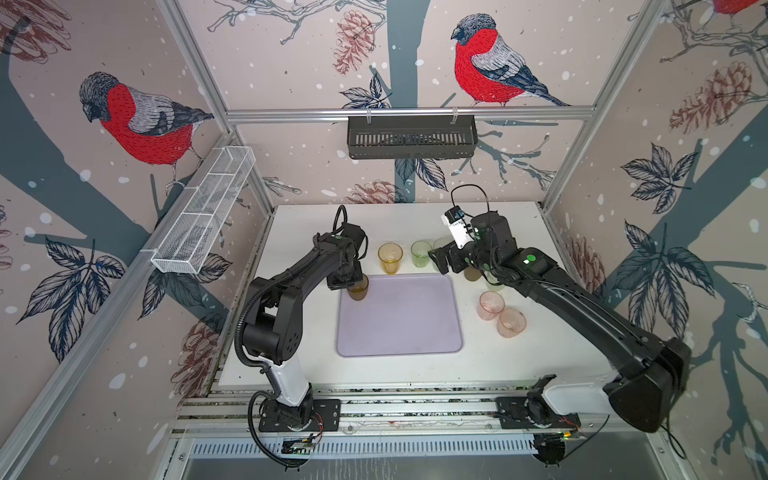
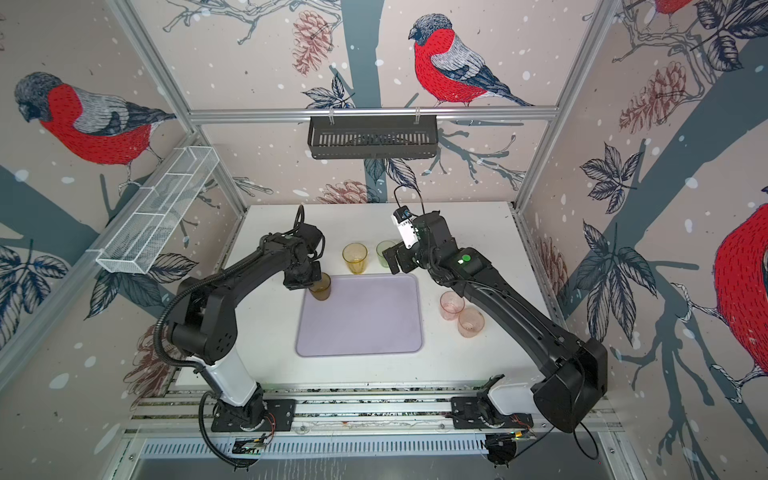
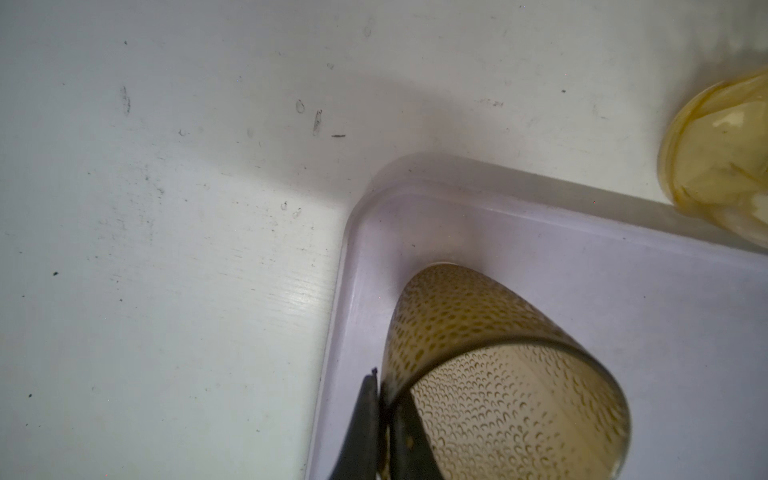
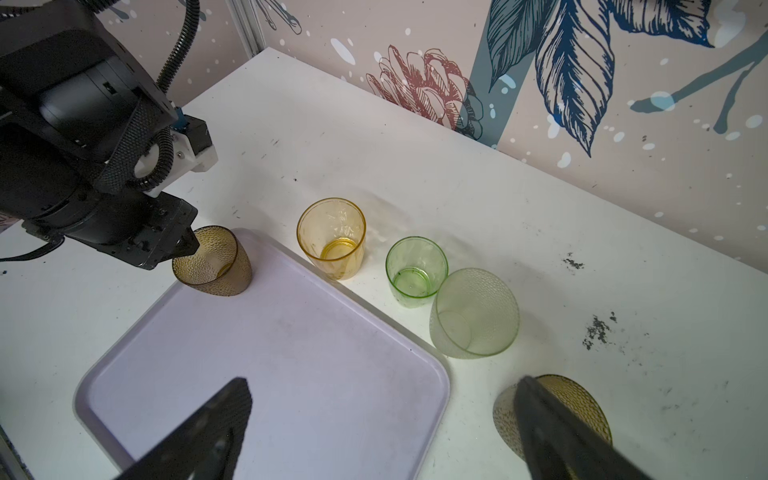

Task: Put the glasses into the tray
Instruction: 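Move the dark amber glass onto the tray corner and release it, then move the left gripper to the clear amber glass and grasp its rim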

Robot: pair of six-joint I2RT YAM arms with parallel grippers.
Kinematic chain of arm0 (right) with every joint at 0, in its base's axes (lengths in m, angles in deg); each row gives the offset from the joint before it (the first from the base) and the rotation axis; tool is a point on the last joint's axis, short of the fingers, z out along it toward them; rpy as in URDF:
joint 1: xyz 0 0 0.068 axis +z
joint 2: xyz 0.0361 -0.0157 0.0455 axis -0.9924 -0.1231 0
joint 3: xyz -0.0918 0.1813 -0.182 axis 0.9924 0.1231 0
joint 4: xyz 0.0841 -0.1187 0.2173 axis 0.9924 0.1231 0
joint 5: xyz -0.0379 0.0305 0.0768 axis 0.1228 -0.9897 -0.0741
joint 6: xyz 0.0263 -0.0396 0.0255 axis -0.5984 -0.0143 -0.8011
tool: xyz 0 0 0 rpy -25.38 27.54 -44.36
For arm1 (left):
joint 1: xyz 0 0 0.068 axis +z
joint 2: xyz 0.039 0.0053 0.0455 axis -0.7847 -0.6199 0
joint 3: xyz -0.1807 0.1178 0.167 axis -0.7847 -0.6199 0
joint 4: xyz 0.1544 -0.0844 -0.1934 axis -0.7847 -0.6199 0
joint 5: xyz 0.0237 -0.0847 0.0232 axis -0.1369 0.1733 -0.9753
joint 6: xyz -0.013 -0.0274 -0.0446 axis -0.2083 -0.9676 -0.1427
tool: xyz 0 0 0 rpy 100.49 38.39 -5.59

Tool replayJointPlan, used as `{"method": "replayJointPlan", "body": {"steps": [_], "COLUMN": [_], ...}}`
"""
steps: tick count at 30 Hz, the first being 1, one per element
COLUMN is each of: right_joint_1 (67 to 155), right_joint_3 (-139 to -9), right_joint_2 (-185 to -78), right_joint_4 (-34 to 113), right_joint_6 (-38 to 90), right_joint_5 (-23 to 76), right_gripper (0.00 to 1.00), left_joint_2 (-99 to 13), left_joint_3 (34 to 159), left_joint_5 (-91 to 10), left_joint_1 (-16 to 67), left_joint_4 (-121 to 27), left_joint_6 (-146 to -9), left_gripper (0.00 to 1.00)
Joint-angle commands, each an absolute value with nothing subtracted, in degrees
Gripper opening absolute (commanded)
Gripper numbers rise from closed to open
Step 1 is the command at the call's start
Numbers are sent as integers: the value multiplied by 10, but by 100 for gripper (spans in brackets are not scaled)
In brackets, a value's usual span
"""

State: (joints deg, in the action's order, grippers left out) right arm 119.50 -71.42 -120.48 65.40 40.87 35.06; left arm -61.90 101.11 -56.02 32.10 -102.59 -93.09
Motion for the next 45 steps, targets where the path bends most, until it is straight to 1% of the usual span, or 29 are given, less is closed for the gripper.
{"method": "replayJointPlan", "body": {"steps": [1,6,18,23,26,40,45], "right_joint_1": [1197,1197,1196,1197,1197,1193,1191], "right_joint_3": [-714,-713,-713,-714,-718,-705,-701], "right_joint_2": [-1199,-1194,-1192,-1195,-1196,-1192,-1198], "right_joint_4": [636,634,633,633,632,632,629], "right_joint_6": [418,418,419,420,420,413,407], "right_joint_5": [352,358,360,360,361,370,365], "right_gripper": [99,99,99,99,99,100,99], "left_joint_2": [-616,-616,-591,-592,-606,-720,-766], "left_joint_3": [1010,1009,1038,1084,1125,1289,1330], "left_joint_5": [-569,-570,-578,-571,-564,-527,-526], "left_joint_1": [320,319,318,318,317,283,271], "left_joint_4": [-1029,-1030,-1062,-1086,-1100,-1099,-1104], "left_joint_6": [-941,-943,-948,-937,-929,-937,-932], "left_gripper": [11,16,37,55,60,60,59]}}
